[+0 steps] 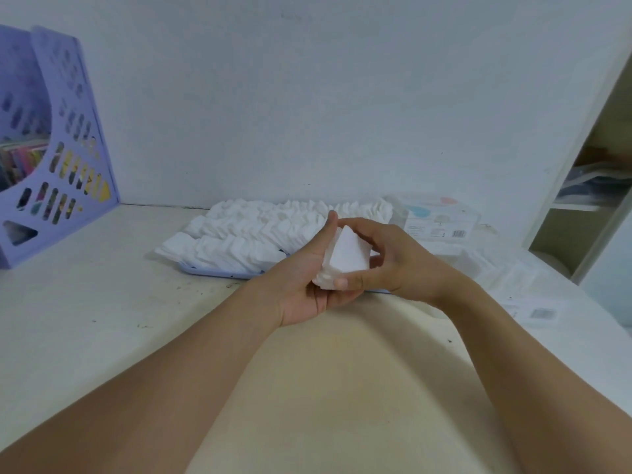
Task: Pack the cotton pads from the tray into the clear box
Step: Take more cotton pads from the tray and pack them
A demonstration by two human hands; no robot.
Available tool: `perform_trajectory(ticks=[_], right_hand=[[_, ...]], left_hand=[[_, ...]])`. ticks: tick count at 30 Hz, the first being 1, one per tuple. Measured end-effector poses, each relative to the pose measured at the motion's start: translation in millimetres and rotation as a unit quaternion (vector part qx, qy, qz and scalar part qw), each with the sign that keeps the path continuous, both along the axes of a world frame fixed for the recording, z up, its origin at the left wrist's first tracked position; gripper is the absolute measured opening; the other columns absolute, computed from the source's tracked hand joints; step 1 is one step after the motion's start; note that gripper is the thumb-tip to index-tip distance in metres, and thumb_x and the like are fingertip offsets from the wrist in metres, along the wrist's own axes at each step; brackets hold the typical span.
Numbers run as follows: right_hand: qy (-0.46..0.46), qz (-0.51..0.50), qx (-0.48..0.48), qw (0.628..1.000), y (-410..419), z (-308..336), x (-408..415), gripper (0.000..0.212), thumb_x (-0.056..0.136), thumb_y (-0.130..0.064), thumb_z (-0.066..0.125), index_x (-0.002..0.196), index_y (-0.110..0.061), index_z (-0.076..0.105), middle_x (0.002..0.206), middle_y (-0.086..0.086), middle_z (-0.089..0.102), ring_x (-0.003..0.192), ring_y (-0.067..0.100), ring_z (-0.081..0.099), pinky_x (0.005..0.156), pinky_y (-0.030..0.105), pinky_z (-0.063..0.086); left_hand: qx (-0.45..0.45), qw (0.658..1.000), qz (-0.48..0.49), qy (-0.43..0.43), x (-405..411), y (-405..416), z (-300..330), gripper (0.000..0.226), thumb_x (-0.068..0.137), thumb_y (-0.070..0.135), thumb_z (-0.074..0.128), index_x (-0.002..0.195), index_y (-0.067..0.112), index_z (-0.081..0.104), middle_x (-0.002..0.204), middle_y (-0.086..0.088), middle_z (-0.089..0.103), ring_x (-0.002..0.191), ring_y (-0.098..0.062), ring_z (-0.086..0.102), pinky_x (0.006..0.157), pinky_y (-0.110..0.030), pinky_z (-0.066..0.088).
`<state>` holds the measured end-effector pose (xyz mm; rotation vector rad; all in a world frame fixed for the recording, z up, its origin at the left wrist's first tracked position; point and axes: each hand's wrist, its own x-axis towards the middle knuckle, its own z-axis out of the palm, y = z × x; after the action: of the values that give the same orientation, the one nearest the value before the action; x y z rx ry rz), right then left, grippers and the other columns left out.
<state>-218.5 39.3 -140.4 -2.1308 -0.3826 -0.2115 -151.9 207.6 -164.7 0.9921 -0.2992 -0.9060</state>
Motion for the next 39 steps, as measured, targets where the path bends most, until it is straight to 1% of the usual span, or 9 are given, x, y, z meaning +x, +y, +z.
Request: perform_trajectory(ticks=[2, 4, 6, 10, 15, 22, 27, 33, 39], right_hand=[[-0.006, -0.014, -0.048, 0.999, 4, -3, 0, 0.081, 0.071, -0.018, 0.093, 0.14, -0.024, 0.052, 0.121, -0.008, 0.065, 0.114, 0.007, 0.062, 0.084, 0.023, 0.055], [-0.029, -0.05, -0.095, 0.994, 7, -4, 1, 0.085, 0.072, -0.023, 0.092, 0.144, -0.026, 0.047, 0.124, -0.009, 0.062, 0.116, 0.008, 0.06, 0.094, 0.033, 0.055], [-0.043, -0.07, -0.108, 0.991, 8, -5, 1, 0.083, 0.074, -0.028, 0.09, 0.145, -0.027, 0.047, 0.126, -0.01, 0.062, 0.118, 0.009, 0.059, 0.1, 0.04, 0.052], [-0.033, -0.081, -0.062, 0.994, 7, -4, 2, 0.076, 0.076, -0.029, 0.089, 0.142, -0.031, 0.051, 0.128, -0.009, 0.063, 0.12, 0.01, 0.06, 0.097, 0.036, 0.055], [-0.058, -0.082, 0.018, 0.995, 3, -4, 3, 0.056, 0.083, -0.016, 0.083, 0.132, -0.022, 0.059, 0.116, -0.005, 0.069, 0.11, 0.008, 0.067, 0.089, 0.025, 0.057], [-0.096, -0.088, 0.041, 0.991, -4, 4, 2, 0.062, 0.078, -0.016, 0.087, 0.132, -0.024, 0.059, 0.115, -0.011, 0.071, 0.111, 0.007, 0.067, 0.087, 0.021, 0.055], [-0.073, -0.077, -0.06, 0.993, 2, 2, -1, 0.071, 0.072, -0.027, 0.092, 0.134, -0.033, 0.058, 0.124, -0.013, 0.064, 0.121, 0.006, 0.059, 0.098, 0.029, 0.052], [-0.063, -0.097, -0.088, 0.989, 11, -4, 2, 0.079, 0.072, -0.028, 0.091, 0.141, -0.03, 0.053, 0.125, -0.014, 0.063, 0.117, 0.003, 0.059, 0.1, 0.027, 0.048], [-0.056, -0.095, 0.0, 0.994, 3, -4, 5, 0.076, 0.07, -0.021, 0.093, 0.136, -0.029, 0.056, 0.127, -0.009, 0.064, 0.12, 0.006, 0.06, 0.103, 0.031, 0.051]], left_hand=[[0.002, 1.0, -0.012, 0.003, 2, -1, 0, 0.062, 0.083, 0.066, 0.065, 0.109, 0.012, 0.079, 0.116, -0.012, 0.075, 0.105, -0.025, 0.073, 0.073, -0.034, 0.062], [0.0, 1.0, -0.016, 0.008, 2, -3, 0, 0.059, 0.084, 0.067, 0.062, 0.101, 0.014, 0.081, 0.115, -0.011, 0.075, 0.104, -0.026, 0.073, 0.077, -0.041, 0.061], [-0.012, 1.0, -0.018, 0.018, 2, -4, 0, 0.062, 0.085, 0.067, 0.062, 0.112, 0.013, 0.077, 0.121, -0.013, 0.073, 0.11, -0.028, 0.071, 0.088, -0.049, 0.059], [-0.065, 0.997, -0.031, 0.041, 2, -2, 2, 0.069, 0.09, 0.06, 0.063, 0.136, 0.009, 0.06, 0.134, -0.017, 0.064, 0.122, -0.034, 0.064, 0.106, -0.051, 0.048], [-0.073, 0.996, -0.002, 0.054, 0, -1, 4, 0.059, 0.093, 0.052, 0.062, 0.129, 0.006, 0.063, 0.126, -0.018, 0.069, 0.113, -0.03, 0.069, 0.094, -0.047, 0.057], [-0.082, 0.991, 0.034, 0.097, 1, -3, 4, 0.062, 0.096, 0.054, 0.057, 0.13, 0.002, 0.059, 0.12, -0.023, 0.07, 0.101, -0.037, 0.072, 0.083, -0.049, 0.06], [-0.084, 0.993, 0.0, 0.085, 3, -3, 2, 0.064, 0.101, 0.057, 0.043, 0.134, 0.005, 0.058, 0.127, -0.021, 0.067, 0.113, -0.036, 0.069, 0.093, -0.052, 0.057], [-0.094, 0.992, -0.042, 0.069, 1, -3, 1, 0.062, 0.101, 0.057, 0.043, 0.133, 0.006, 0.059, 0.126, -0.018, 0.069, 0.112, -0.031, 0.07, 0.085, -0.041, 0.06], [-0.103, 0.993, -0.04, 0.031, 2, -2, 1, 0.054, 0.101, 0.045, 0.053, 0.138, 0.007, 0.056, 0.138, -0.018, 0.061, 0.128, -0.03, 0.06, 0.109, -0.046, 0.047]])
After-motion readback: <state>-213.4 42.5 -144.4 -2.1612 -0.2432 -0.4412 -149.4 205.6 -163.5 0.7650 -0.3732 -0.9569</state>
